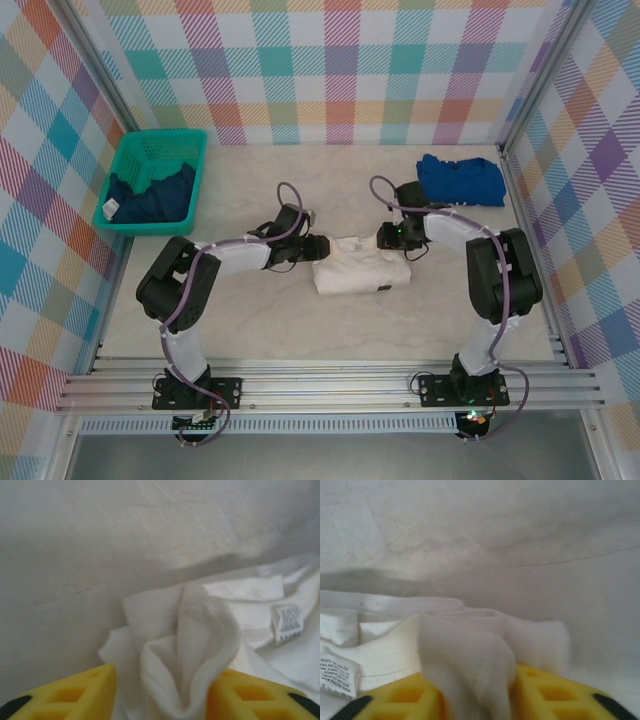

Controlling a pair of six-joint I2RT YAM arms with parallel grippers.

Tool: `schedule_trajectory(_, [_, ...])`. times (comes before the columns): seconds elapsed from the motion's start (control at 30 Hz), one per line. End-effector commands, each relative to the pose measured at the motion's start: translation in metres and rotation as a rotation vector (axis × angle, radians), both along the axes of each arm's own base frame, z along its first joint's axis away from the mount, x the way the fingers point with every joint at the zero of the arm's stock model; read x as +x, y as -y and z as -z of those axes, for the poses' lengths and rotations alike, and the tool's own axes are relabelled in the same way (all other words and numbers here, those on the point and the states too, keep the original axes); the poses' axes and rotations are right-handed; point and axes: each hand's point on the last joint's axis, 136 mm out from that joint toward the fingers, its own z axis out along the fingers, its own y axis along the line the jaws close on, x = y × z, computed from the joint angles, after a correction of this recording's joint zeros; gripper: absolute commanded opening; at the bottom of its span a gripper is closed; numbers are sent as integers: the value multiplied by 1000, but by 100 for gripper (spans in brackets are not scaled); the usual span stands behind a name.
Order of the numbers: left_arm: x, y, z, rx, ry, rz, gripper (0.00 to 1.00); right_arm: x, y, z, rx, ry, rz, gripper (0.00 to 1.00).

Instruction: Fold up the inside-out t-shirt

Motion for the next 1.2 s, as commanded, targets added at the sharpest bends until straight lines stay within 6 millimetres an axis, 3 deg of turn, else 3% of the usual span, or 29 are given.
schedule_trajectory(0.0, [3,-29,-37,96,68,-71,53,-4,13,-46,-31,73,-19,46])
schedule_trajectory(0.1, [-11,-33,-57,82,90,-47,57,-18,13,-68,-7,115,-35,51])
schedule_trajectory(0.2, [-31,-7,-73,-25,97,59,58,-31,-11,-79,133,144,-81,51])
schedule_trajectory(0.3, [-44,28,-81,-147,89,162,58,-37,-42,-76,286,108,-120,48])
schedule_trajectory(0.37, [-39,38,-73,-158,69,173,57,-33,-48,-64,312,70,-114,46])
schedule_trajectory(0.67, [4,37,-11,-46,11,101,57,4,-21,2,249,-54,7,39])
schedule_trajectory(0.73, [7,41,-12,-57,7,106,57,3,-21,4,253,-71,4,39])
schedule_trajectory(0.8, [7,41,-25,-76,33,106,58,1,-18,-7,245,-45,-8,40])
schedule_trajectory(0.9, [-3,29,-46,-81,73,94,59,-12,-8,-30,207,5,-16,43])
schedule_trajectory(1.03, [-34,17,-61,-104,93,104,62,-39,10,-44,154,37,10,51])
schedule_trajectory(1.17, [-68,35,-57,-143,44,201,64,-51,30,-39,127,-4,72,59])
